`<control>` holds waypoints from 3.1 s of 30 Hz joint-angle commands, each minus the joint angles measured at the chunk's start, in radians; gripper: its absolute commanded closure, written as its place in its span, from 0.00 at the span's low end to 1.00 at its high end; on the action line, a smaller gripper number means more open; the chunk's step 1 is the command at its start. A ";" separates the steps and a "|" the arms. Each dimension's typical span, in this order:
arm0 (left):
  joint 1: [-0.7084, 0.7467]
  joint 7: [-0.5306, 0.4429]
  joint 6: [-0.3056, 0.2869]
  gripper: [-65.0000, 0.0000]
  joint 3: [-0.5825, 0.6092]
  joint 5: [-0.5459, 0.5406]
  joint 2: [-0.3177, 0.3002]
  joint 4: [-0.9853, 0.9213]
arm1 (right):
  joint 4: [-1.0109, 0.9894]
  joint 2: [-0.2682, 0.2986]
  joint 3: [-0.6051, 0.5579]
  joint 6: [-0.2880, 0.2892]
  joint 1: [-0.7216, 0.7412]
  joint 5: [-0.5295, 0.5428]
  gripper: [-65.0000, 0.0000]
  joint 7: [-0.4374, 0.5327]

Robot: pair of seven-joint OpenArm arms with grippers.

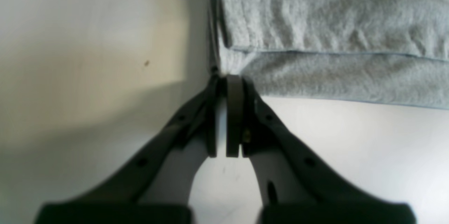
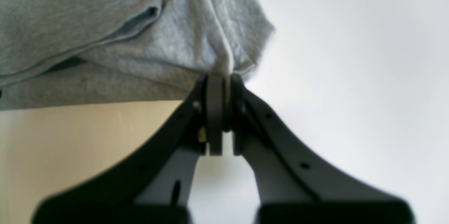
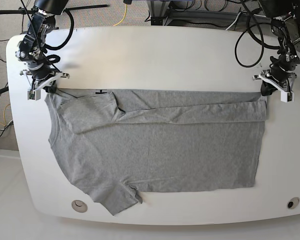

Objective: Fold the T-shirt properly

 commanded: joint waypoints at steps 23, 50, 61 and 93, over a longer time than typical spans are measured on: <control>0.214 0.023 0.001 0.99 -0.096 0.011 -0.032 0.298 | 0.203 0.015 0.009 0.005 -0.150 0.001 1.00 -0.015; 0.446 0.031 -0.014 1.00 -0.137 0.015 -0.056 0.392 | 0.412 -0.021 0.009 0.006 -0.420 0.003 1.00 -0.026; 0.514 0.034 -0.029 1.00 -0.182 0.013 -0.051 0.421 | 0.425 -0.036 0.002 0.007 -0.478 -0.007 1.00 -0.028; 0.357 0.087 -0.061 0.68 -0.168 0.015 -0.019 0.377 | 0.412 -0.047 -0.015 0.006 -0.435 -0.022 0.99 -0.021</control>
